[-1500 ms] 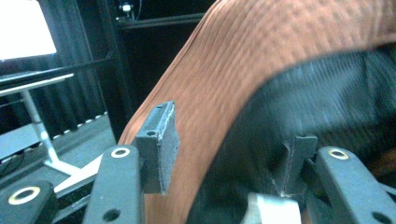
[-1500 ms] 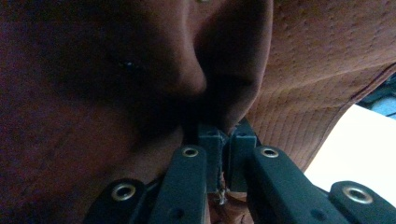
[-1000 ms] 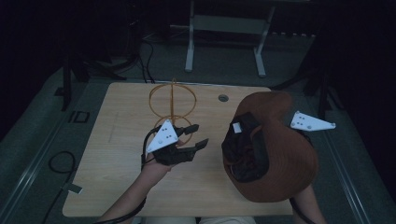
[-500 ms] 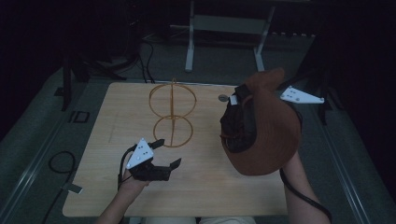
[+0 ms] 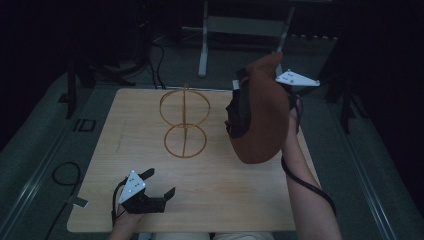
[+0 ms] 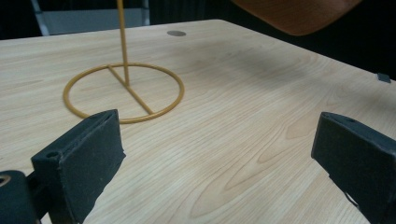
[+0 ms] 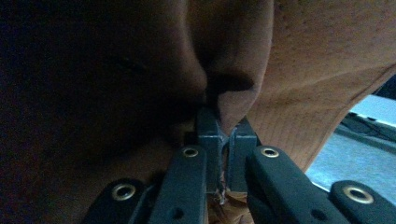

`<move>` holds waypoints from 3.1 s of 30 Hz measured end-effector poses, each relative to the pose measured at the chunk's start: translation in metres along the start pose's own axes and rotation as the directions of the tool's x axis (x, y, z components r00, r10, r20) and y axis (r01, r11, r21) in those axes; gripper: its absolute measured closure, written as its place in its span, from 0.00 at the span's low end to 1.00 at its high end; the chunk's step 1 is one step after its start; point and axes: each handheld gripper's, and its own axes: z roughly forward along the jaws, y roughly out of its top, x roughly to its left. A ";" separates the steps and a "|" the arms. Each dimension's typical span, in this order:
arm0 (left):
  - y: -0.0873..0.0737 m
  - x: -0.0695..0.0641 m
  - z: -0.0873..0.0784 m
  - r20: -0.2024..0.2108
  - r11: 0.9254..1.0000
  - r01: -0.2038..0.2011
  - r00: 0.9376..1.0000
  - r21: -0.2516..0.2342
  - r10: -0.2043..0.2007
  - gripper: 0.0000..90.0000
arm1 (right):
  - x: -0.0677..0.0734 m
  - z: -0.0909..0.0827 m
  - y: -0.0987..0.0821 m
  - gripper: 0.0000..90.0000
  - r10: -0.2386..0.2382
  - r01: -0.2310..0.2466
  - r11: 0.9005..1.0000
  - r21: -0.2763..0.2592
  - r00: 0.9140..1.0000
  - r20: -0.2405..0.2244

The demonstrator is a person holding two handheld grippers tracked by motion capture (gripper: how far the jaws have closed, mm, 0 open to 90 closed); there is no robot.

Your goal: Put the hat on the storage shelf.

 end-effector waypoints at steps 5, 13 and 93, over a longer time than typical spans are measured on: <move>0.000 -0.001 -0.004 -0.013 1.000 -0.024 1.000 -0.018 0.023 0.03 | 0.007 0.031 0.009 0.97 0.004 -0.004 1.000 0.015 0.999 0.037; -0.003 0.003 -0.006 -0.009 1.000 -0.024 1.000 -0.014 0.024 0.03 | 0.039 0.086 0.028 0.96 -0.012 0.013 0.998 0.064 1.000 -0.027; -0.015 0.009 -0.001 0.008 1.000 0.017 1.000 0.023 -0.017 0.03 | 0.081 0.054 -0.033 0.17 -0.111 0.166 0.974 0.153 0.942 -0.316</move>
